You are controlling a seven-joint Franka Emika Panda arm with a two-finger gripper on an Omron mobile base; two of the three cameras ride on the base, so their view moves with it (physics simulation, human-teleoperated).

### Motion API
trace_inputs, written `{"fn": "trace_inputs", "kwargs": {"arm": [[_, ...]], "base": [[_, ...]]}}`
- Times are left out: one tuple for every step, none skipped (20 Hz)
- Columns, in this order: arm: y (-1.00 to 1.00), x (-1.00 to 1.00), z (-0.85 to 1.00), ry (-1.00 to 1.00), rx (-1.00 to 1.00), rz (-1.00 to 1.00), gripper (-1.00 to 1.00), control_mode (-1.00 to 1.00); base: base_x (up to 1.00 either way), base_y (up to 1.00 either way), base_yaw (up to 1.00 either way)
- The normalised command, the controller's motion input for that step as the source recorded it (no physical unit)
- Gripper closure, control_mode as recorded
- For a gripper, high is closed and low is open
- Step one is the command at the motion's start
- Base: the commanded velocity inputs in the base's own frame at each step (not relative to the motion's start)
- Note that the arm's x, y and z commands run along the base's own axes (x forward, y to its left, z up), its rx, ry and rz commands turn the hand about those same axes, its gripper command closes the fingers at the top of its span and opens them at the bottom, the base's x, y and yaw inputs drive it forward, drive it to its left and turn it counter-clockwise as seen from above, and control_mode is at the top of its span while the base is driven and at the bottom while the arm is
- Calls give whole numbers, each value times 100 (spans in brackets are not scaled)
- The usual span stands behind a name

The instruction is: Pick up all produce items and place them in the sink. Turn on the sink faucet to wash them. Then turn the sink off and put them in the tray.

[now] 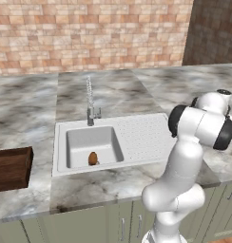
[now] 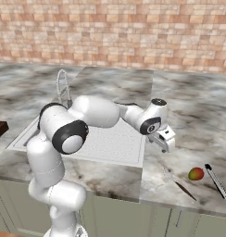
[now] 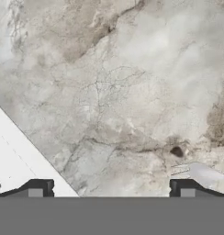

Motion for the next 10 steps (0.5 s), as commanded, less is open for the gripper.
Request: {"fn": "trace_inputs", "kwargs": {"arm": [[-77, -5, -14, 0, 0, -12, -100, -100], [-77, -4, -15, 0, 0, -12, -100, -100], [-76, -5, -14, 0, 0, -12, -100, -100], [-77, -6, -20, 0, 0, -12, -100, -100], [-77, -11, -21, 0, 0, -13, -100, -100], [-77, -10, -25, 0, 0, -13, -100, -100], [-77, -14, -29, 0, 0, -13, -100, -100], [-77, -18, -35, 0, 0, -13, -100, -100], [-76, -21, -37, 0, 0, -13, -100, -100], [-73, -22, -38, 0, 0, -12, -100, -100]], "base": [[0, 0, 0], [0, 0, 0], [0, 0, 0], [0, 0, 0], [0, 0, 0], [0, 0, 0], [0, 0, 0], [0, 0, 0], [0, 0, 0], [0, 0, 0]]}}
